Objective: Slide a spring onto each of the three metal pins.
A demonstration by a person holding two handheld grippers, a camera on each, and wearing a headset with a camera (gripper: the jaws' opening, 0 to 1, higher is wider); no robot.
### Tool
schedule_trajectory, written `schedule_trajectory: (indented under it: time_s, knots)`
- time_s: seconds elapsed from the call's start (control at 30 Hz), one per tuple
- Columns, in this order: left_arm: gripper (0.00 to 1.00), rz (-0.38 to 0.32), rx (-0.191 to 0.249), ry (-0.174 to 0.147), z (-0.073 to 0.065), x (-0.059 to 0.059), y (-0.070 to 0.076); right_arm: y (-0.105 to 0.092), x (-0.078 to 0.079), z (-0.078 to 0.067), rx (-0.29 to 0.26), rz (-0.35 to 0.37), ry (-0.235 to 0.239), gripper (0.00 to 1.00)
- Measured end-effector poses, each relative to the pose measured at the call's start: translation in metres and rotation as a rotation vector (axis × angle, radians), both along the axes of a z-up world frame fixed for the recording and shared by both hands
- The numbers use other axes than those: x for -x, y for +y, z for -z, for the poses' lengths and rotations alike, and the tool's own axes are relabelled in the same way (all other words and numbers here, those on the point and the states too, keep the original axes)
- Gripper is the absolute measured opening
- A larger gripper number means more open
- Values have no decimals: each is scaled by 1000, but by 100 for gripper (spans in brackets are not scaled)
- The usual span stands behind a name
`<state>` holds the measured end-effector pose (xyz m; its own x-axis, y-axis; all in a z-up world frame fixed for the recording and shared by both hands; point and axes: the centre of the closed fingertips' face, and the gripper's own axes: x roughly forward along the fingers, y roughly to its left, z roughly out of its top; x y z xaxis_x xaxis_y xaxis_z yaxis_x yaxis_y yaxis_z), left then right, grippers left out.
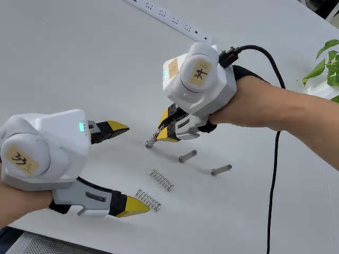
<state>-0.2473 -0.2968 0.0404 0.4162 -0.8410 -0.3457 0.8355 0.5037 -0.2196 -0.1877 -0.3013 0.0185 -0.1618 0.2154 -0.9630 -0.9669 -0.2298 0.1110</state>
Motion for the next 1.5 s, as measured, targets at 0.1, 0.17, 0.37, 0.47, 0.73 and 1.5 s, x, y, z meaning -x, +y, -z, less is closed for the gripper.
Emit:
schedule_trajectory:
  time_s: [0.1,0.17,0.37,0.47,0.73,1.5]
  knots:
    - [87,-1,0,1,1,0,0,1,0,0,1,-4,0,7]
    - [87,-2,1,2,1,0,0,1,0,0,0,-6,0,7]
    - [87,-3,2,3,1,0,1,2,0,3,6,-19,-5,7]
    - [87,-4,4,3,0,-1,1,3,1,3,4,-19,-4,7]
    - [87,-5,7,4,1,0,0,5,1,5,-6,-14,-5,7]
    - [86,-7,9,12,3,0,1,4,3,20,-46,11,-9,8]
